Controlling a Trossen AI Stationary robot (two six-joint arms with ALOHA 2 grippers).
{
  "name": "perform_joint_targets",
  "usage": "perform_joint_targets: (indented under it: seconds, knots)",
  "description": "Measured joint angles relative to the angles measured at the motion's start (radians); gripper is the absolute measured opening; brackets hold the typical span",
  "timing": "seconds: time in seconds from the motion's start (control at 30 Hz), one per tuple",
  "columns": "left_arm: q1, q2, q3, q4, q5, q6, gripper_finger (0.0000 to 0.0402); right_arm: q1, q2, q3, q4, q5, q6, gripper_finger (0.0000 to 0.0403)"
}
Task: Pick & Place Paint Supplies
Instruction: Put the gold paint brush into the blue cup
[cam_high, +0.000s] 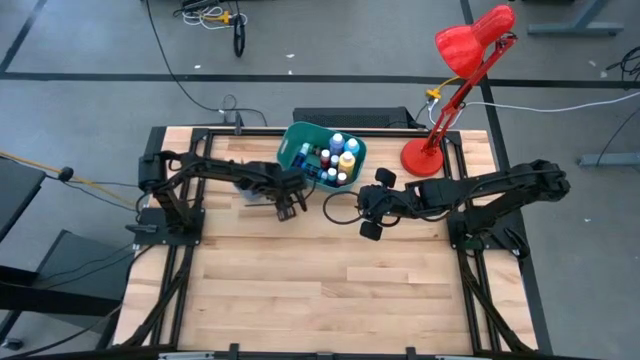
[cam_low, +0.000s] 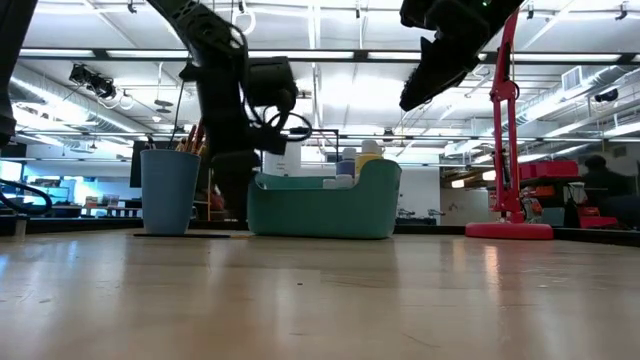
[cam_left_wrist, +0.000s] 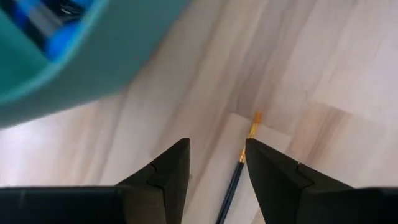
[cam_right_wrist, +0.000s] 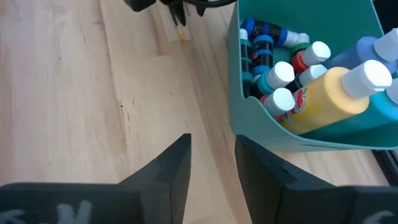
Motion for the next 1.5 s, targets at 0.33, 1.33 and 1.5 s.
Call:
perform_joint_targets:
  seconds: [0.33, 1.33, 1.5]
  knots:
    - [-0.042, -0.002, 0.179, -0.232, 0.026, -0.134, 0.0164, 0.0, 0.0, 0.0, 0.0, 0.0, 0.0, 0.0127]
    - [0.031, -0.001, -0.05, 0.074, 0.181, 0.011, 0.0164, 0.0, 0.0, 0.0, 0.004, 0.0, 0.003, 0.0127]
    - [0.053, -0.001, -0.052, 0.115, 0.168, 0.059, 0.0164, 0.0, 0.0, 0.0, 0.012, 0.0, 0.003, 0.0127]
